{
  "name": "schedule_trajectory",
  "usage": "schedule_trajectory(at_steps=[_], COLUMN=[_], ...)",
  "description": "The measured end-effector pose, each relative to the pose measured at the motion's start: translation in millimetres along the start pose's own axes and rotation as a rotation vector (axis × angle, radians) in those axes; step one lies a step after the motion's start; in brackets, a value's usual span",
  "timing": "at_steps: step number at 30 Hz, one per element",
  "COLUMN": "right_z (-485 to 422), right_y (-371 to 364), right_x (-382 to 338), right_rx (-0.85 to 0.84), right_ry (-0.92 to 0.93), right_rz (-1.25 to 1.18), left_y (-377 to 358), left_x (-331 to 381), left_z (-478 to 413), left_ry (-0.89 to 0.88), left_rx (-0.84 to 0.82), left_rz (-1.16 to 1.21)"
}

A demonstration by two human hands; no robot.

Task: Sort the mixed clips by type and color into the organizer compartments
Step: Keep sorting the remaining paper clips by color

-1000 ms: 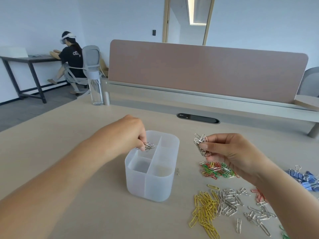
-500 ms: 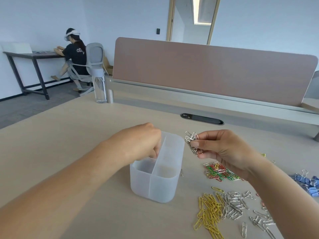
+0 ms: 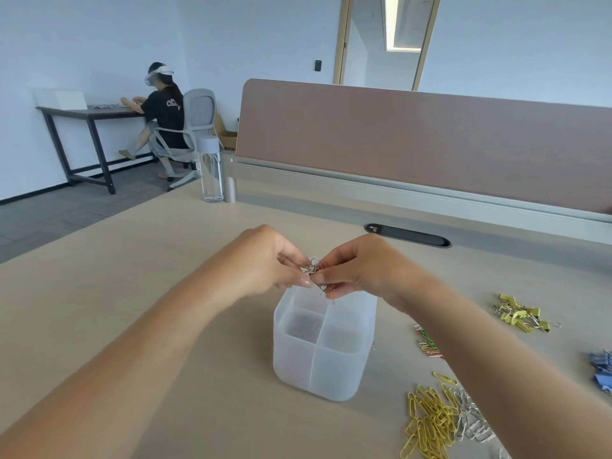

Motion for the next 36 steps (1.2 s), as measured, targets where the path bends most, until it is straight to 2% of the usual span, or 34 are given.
schedule_trajectory(at_steps=[4, 16, 22, 26, 30, 34, 36], right_z=[-1.8, -2.8, 0.3, 6.7, 17.8, 18.8, 17.0], right_y=[-7.2, -3.3, -6.2, -1.9, 20.4, 22.6, 18.1], right_x=[-0.1, 1.6, 2.4, -6.6, -19.0, -8.9, -4.2], right_rx=[0.027, -0.052, 0.030, 0.030, -0.038, -0.273, -0.322], right_ry=[-0.004, 0.019, 0.147, 0.312, 0.442, 0.291, 0.215], right_rz=[0.063, 0.073, -0.002, 0.117, 0.485, 0.759, 0.861], left_y=[-1.6, -2.2, -10.6, -14.3, -18.1, -24.2, -28.4], left_x=[0.8, 8.1, 7.2, 5.4, 1.3, -3.3, -6.0], left_z=[2.2, 8.1, 8.8, 9.4, 7.1, 5.3, 5.0], left_ry=[0.001, -0.037, -0.097, -0.132, -0.156, -0.172, -0.171], left_rx=[0.114, 0.159, 0.194, 0.210, 0.216, 0.226, 0.237], left_rz=[-0.038, -0.164, -0.188, -0.220, -0.233, -0.232, -0.226])
Point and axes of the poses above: each hand's wrist, its own z-axis away from the middle knuckle, its own y-axis out of the back of the hand, x = y × z, the point moved 3 cm from there along -z, towards the middle knuckle, and after that the axes turned 3 degrees about x, right-handed, at the moved point
